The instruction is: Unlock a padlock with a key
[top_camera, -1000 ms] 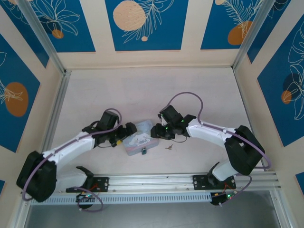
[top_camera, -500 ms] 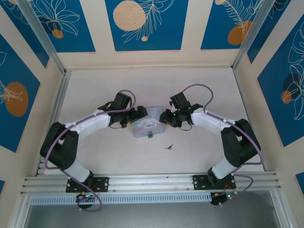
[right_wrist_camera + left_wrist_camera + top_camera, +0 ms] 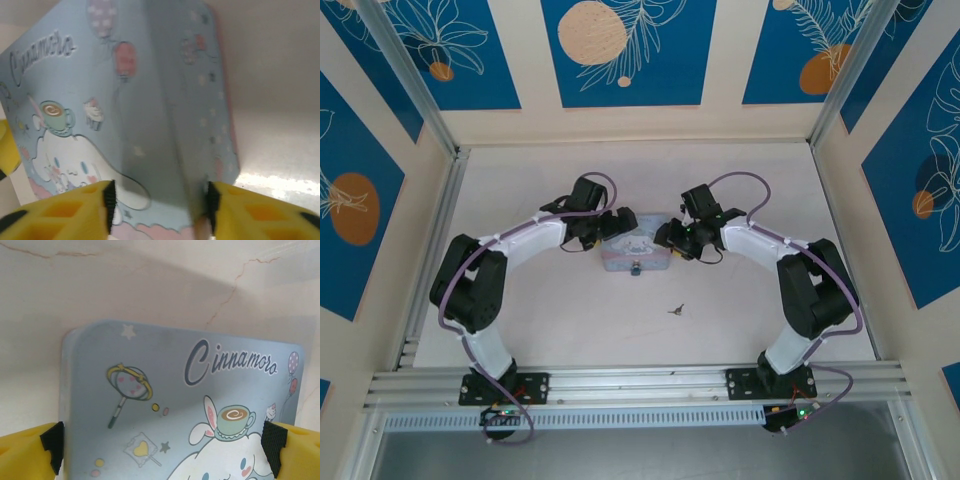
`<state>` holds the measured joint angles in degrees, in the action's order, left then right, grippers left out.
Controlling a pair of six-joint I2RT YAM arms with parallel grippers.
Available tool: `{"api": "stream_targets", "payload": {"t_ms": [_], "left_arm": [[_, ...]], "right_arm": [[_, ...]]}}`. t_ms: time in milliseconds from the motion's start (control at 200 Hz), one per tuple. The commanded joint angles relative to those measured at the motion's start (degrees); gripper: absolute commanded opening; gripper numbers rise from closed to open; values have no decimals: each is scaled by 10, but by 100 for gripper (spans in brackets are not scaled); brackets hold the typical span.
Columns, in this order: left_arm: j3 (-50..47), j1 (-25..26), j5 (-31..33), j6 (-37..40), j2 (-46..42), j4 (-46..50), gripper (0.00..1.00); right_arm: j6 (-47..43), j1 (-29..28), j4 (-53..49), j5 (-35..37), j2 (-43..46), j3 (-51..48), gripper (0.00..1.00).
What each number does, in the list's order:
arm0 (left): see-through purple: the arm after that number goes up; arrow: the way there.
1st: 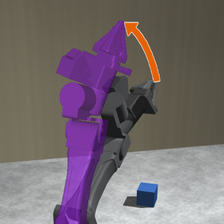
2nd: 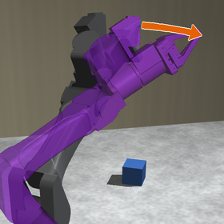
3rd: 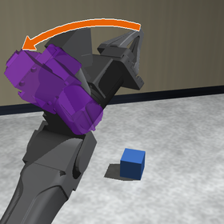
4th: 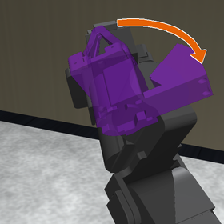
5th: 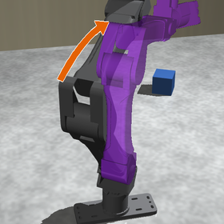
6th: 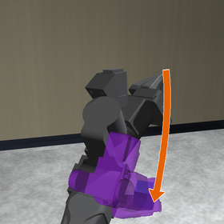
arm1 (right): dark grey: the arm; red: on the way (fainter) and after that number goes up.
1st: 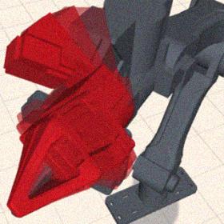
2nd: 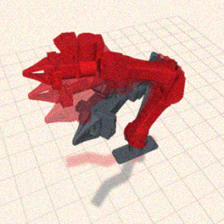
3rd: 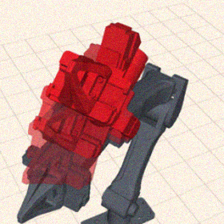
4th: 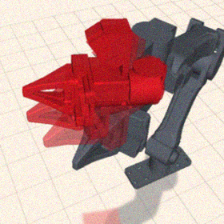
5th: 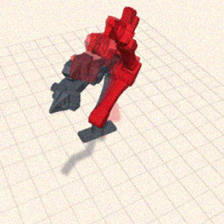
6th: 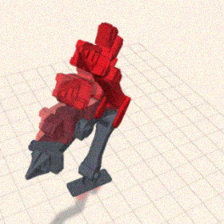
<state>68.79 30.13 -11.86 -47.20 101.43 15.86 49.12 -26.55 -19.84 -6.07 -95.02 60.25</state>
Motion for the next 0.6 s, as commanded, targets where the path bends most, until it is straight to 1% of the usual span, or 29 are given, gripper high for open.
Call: {"api": "stream_targets", "payload": {"t_ms": [0, 150, 255, 415, 505, 595], "left_arm": [[3, 10, -48, 0, 6, -25, 100], [3, 7, -37, 11, -5, -19, 100], [-3, -2, -4, 9, -23, 1, 100], [-42, -22, 54, 13, -77, 26, 100], [-64, -22, 73, 38, -119, 39, 100], [-95, -22, 76, 49, -167, 55, 100]], "right_arm": [[9, 1, 22, -26, 27, -9, 64], [-1, 18, 18, -20, 60, -19, 78], [-6, 33, 7, -11, 93, -28, 83], [-14, 49, -16, -3, 142, -50, 84], [-17, 48, -31, -1, 169, -65, 82], [-20, 40, -57, 8, 194, -84, 80]]}}
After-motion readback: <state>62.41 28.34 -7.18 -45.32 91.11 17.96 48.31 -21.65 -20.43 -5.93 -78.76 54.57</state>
